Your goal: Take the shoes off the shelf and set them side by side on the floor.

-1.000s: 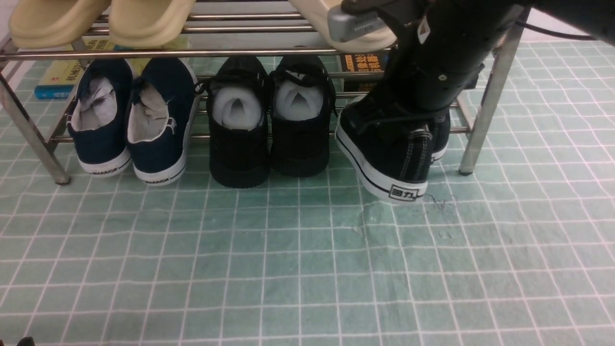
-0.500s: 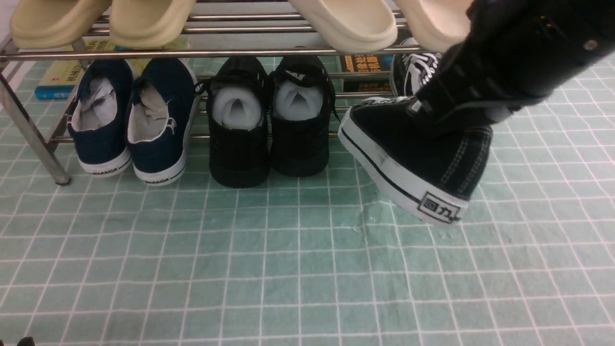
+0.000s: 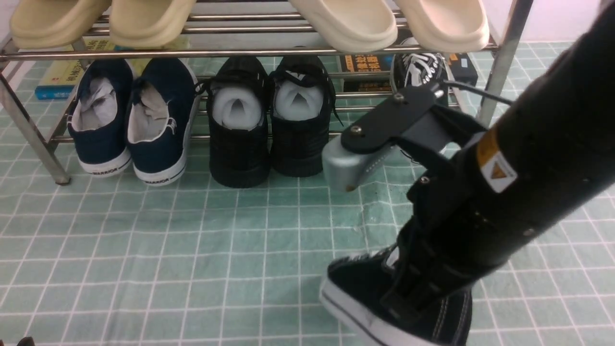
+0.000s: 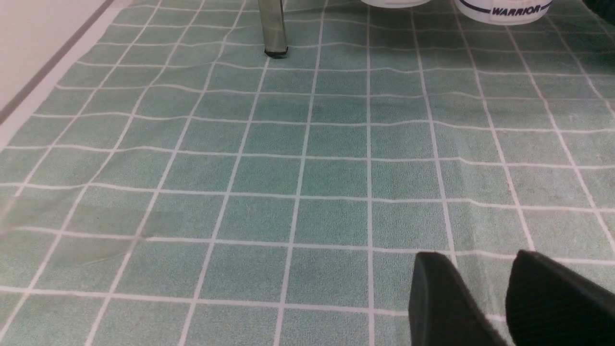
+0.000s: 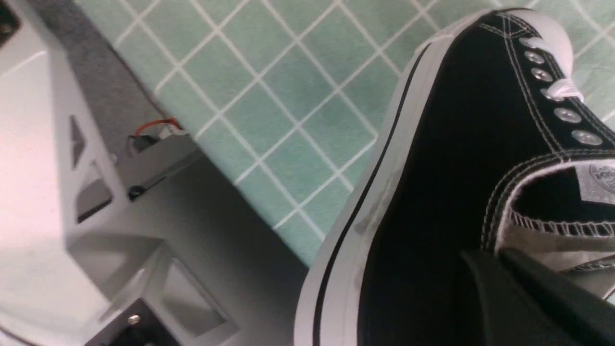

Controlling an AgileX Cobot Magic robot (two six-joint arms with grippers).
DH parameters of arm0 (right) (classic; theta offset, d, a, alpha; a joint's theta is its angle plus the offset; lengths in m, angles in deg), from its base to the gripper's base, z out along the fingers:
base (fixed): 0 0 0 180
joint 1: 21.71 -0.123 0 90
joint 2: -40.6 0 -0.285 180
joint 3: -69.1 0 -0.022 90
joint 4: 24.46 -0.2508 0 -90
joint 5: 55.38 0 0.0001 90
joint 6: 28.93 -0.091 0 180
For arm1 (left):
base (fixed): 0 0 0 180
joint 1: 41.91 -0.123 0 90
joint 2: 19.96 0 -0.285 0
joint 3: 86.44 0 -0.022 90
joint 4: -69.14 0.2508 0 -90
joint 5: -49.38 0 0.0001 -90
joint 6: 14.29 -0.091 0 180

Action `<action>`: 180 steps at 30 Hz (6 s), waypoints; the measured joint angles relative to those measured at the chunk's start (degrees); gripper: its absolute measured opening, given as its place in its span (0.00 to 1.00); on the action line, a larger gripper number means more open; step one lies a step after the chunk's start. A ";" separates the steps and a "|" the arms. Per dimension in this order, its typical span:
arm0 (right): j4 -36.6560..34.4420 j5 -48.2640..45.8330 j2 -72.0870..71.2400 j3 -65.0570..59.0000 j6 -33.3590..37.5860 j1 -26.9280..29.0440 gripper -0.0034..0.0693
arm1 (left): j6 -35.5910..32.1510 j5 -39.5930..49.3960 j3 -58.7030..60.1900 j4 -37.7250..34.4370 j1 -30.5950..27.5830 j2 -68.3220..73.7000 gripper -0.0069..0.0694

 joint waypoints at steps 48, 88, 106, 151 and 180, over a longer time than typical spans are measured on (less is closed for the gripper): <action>4.09 -0.59 7.44 4.59 0.81 3.81 0.07 | 0.00 0.00 0.00 0.03 0.00 0.00 0.41; -4.72 0.02 19.31 8.57 1.92 3.62 0.24 | 0.00 0.00 0.00 0.07 0.00 0.00 0.41; 1.04 0.34 11.16 9.07 4.58 12.12 0.04 | 0.00 0.00 0.00 0.07 0.00 0.00 0.41; 27.58 28.45 13.90 4.53 -34.02 23.08 0.62 | 0.00 0.00 0.00 0.07 0.00 0.00 0.41; 38.81 32.28 23.11 4.53 -70.51 23.08 0.62 | 0.00 0.00 0.00 0.07 0.00 0.00 0.41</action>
